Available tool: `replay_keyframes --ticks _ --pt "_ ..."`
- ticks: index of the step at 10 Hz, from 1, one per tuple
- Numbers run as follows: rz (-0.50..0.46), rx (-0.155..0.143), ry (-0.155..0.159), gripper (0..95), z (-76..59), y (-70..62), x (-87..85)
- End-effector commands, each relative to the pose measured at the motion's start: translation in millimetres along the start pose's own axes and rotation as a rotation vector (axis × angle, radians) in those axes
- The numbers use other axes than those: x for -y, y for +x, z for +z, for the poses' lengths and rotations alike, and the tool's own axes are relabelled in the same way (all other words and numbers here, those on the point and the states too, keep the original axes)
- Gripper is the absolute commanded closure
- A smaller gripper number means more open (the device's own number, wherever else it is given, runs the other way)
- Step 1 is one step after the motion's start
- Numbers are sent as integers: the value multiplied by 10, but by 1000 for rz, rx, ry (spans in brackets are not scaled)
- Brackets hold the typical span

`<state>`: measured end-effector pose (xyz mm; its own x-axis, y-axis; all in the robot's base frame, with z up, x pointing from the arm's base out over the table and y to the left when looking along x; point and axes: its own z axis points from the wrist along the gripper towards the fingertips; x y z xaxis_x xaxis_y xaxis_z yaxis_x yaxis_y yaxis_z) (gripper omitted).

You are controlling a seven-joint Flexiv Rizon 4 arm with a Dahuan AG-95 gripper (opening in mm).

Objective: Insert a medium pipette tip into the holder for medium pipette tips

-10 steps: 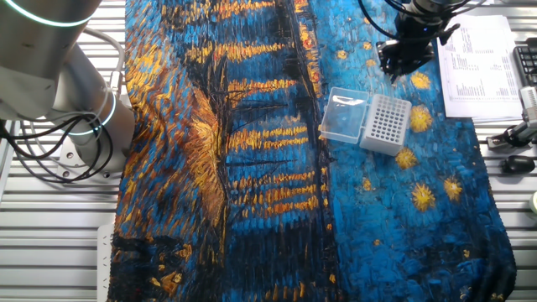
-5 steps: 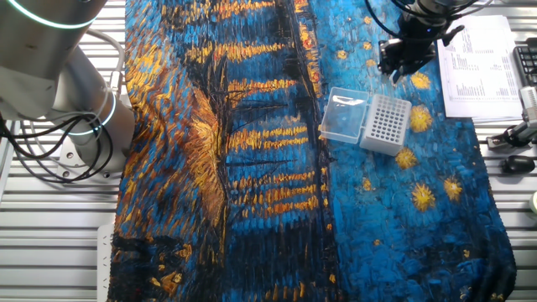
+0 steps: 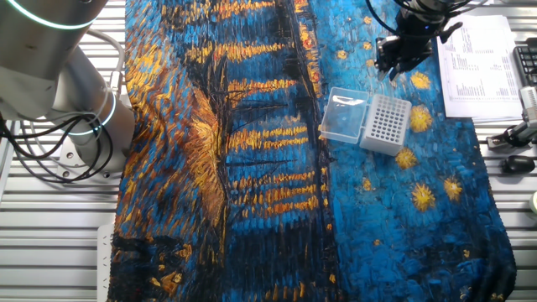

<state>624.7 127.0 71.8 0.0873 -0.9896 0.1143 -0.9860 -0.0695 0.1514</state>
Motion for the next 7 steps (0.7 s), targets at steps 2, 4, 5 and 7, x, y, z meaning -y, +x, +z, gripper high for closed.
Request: replay_keyframes --ticks 2,4,5,7 --pt "-21 -26 -8 760 -48 -10 -19" --pt "-32 -40 -10 760 -70 -16 -31" --pt "-38 -54 -9 760 -89 -20 -48" --pt "-35 -66 -9 760 -112 -26 -64"
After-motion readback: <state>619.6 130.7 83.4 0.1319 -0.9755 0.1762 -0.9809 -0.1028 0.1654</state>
